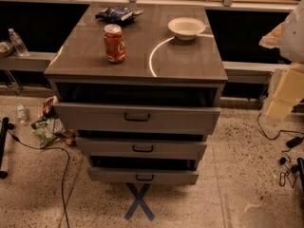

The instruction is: Place coke can into paper bowl

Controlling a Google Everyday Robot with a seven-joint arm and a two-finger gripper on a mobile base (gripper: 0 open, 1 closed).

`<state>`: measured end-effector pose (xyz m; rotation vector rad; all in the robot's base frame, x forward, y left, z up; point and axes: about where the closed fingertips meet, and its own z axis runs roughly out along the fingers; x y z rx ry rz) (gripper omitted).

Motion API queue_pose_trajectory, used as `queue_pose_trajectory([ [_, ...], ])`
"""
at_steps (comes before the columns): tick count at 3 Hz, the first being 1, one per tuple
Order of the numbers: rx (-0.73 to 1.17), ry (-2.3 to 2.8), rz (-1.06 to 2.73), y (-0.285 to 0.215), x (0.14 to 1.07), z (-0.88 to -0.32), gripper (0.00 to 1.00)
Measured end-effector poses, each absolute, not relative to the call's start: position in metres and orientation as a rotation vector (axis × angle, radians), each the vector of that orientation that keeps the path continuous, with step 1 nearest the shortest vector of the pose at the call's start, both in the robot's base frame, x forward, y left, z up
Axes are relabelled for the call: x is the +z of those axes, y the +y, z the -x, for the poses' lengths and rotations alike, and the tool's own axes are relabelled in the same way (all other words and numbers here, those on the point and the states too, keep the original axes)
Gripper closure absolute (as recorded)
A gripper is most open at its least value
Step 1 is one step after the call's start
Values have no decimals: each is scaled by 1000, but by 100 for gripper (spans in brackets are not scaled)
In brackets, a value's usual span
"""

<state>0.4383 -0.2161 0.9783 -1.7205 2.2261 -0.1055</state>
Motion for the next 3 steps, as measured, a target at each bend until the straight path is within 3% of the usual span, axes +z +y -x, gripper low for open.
queue_pose_trajectory([
  [2,-43,2208,1672,-206,977,-447,0],
  [3,309,2128,1357,-147,961,-501,0],
])
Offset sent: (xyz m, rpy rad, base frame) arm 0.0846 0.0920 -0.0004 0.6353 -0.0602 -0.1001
